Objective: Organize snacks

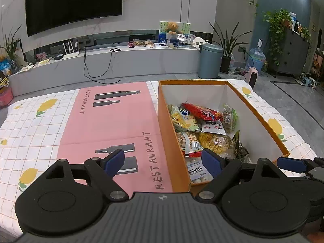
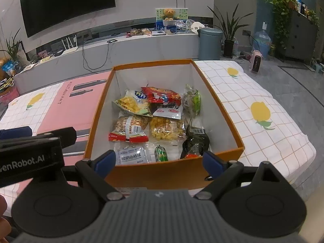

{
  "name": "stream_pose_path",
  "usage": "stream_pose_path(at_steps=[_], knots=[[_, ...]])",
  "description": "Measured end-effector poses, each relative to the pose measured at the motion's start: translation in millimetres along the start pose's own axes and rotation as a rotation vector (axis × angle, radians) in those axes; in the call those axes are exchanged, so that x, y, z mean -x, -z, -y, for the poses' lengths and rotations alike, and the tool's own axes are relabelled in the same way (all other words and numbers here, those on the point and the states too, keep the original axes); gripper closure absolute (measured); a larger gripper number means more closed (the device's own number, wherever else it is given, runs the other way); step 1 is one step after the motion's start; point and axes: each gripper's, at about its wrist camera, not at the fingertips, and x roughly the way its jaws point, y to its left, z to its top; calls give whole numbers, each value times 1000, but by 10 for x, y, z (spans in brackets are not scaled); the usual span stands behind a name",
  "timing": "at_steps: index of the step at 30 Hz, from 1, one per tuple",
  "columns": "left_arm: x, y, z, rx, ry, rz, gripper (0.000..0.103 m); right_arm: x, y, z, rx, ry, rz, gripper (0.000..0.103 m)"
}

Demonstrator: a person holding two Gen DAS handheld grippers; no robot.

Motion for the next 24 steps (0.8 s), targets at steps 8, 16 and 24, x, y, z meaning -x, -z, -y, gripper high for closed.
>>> stream_pose_path(at_steps=[8, 16, 24], knots=[[10, 16, -9, 2, -7, -1, 3, 0, 9, -45, 20, 5, -1, 13], [3, 26, -29, 3, -9, -9, 3, -10, 23, -55, 32, 12, -8, 13], [-23, 36, -24, 0, -18, -16, 3, -11, 24, -70, 50, 19, -12, 13]])
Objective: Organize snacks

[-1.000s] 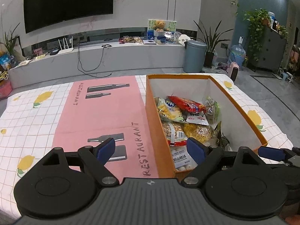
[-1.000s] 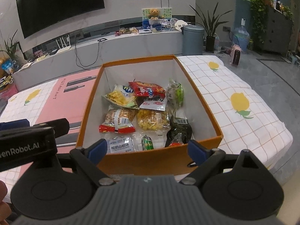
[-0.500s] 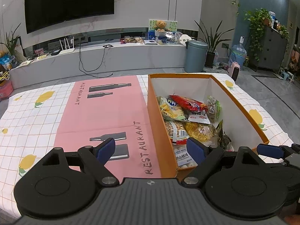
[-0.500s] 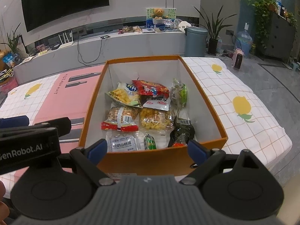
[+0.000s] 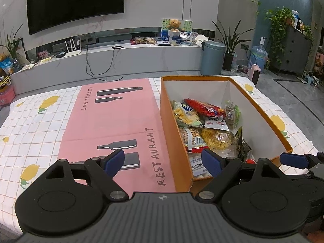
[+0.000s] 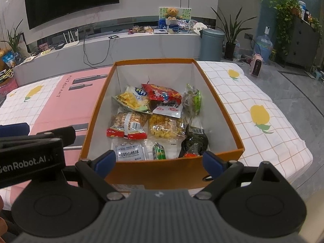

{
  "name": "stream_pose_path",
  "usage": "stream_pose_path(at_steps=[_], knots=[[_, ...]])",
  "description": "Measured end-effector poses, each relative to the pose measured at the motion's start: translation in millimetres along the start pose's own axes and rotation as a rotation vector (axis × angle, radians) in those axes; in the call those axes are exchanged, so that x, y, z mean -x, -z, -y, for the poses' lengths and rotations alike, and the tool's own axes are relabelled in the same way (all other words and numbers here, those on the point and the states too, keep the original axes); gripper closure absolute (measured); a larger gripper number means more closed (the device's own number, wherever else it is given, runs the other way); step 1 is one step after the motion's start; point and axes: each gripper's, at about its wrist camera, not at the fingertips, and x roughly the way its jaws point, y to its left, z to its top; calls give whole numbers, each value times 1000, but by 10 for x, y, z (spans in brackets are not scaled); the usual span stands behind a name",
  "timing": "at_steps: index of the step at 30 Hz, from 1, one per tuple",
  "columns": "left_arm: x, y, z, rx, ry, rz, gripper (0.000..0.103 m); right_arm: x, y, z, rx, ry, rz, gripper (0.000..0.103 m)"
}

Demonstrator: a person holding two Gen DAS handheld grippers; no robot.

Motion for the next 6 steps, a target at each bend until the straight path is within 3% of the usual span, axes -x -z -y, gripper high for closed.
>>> stream_pose_path(at_steps=[6], knots=[[-27, 31, 16, -6, -2, -9, 3, -20, 10, -17, 9, -1, -6, 13]])
